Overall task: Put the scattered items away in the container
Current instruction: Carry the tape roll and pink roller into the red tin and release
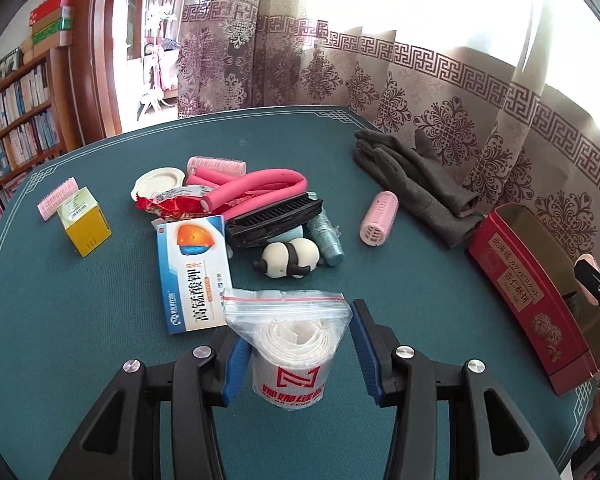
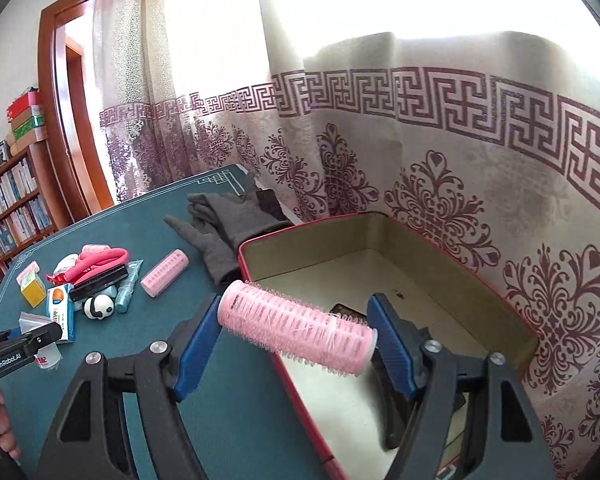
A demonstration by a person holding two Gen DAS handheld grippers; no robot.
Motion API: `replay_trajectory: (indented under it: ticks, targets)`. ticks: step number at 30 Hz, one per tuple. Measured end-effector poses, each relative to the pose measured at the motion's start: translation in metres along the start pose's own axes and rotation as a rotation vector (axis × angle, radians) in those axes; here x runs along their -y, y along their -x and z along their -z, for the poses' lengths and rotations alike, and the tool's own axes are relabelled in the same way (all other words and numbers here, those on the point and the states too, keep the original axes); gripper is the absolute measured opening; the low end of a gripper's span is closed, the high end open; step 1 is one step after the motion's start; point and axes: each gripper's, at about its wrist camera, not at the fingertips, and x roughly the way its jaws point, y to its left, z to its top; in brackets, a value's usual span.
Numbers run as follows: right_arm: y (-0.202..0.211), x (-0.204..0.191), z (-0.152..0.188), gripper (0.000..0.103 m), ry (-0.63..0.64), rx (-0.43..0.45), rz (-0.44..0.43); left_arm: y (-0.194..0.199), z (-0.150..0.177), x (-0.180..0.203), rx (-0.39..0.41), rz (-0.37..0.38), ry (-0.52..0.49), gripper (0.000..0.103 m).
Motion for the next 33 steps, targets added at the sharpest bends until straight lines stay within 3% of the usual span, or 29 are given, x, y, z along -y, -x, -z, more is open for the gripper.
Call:
replay_trajectory:
  ticks: [12, 23, 29, 30, 33]
  targets:
    - [-0.011, 0.067, 0.013, 0.077, -0.048, -0.050, 0.060, -0.013, -0.033, 0.101, -0.015, 0.120, -0.145, 0.049]
    - [-0.009, 0.075, 0.022, 0.077, -0.035, -0.070, 0.042, -0.024, -0.052, 0.200, -0.010, 0.242, -0.298, 0.049]
    - [-0.010, 0.069, 0.023, 0.077, 0.002, -0.068, 0.023, -0.031, -0.051, 0.234, -0.023, 0.286, -0.361, 0.049]
    - [-0.011, 0.069, 0.023, 0.077, 0.006, -0.068, 0.019, -0.032, -0.050, 0.237, -0.028, 0.291, -0.370, 0.051]
    - [-0.011, 0.068, 0.024, 0.078, 0.012, -0.073, 0.004, -0.033, -0.049, 0.241, -0.015, 0.270, -0.369, 0.090]
